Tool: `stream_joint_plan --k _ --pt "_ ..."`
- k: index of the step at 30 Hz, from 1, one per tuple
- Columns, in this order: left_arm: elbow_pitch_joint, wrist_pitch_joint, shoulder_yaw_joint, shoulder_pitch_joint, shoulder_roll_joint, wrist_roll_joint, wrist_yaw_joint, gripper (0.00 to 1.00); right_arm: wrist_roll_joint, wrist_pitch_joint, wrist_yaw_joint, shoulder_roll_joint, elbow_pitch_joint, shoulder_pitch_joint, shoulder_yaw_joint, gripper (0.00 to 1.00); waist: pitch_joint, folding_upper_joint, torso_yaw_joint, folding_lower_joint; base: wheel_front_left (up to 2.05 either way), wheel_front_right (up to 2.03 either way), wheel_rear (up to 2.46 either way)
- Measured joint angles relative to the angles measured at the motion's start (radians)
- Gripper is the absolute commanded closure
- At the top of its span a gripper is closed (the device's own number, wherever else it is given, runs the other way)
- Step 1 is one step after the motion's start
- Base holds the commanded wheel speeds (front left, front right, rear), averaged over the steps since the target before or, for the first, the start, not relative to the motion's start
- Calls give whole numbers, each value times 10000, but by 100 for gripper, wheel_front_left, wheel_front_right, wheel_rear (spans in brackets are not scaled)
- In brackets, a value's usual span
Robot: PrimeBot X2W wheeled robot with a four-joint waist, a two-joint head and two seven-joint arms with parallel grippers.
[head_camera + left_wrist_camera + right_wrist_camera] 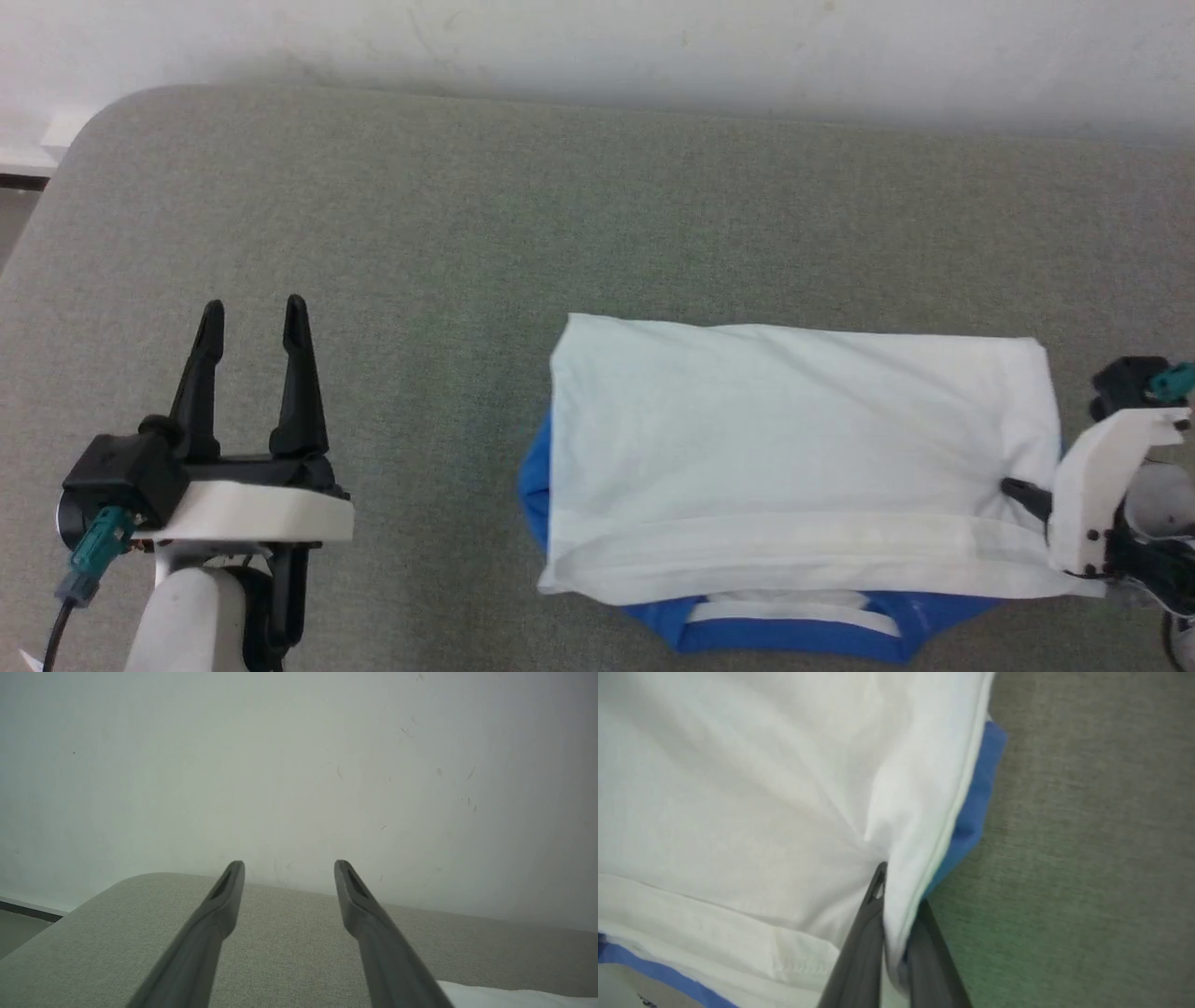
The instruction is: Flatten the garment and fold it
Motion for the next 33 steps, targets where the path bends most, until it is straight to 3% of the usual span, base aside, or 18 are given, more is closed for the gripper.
stream_joint_plan --k 5,11,23,28,33 --pt "151 0 132 13 -190 98 -163 0 -1035 190 -4 -320 255 196 -949 100 -125 0 -120 0 0 0 0" --pt "364 0 148 40 -336 213 -267 0 -2015 677 -13 -360 -320 302 -1099 100 -354 0 -188 0 0 0 0" --pt "460 0 184 447 -389 349 -424 0 -1695 1509 -17 -276 -4309 675 500 100 -861 0 -205 0 0 0 0" --pt "474 0 88 461 -431 351 -433 0 -1685 1425 -17 219 -4546 511 1570 100 -906 0 -100 -1 0 0 0" --pt "508 0 -111 446 -458 353 -516 0 -1680 1064 -17 621 -3958 -61 2495 100 -848 0 135 0 0 0 0"
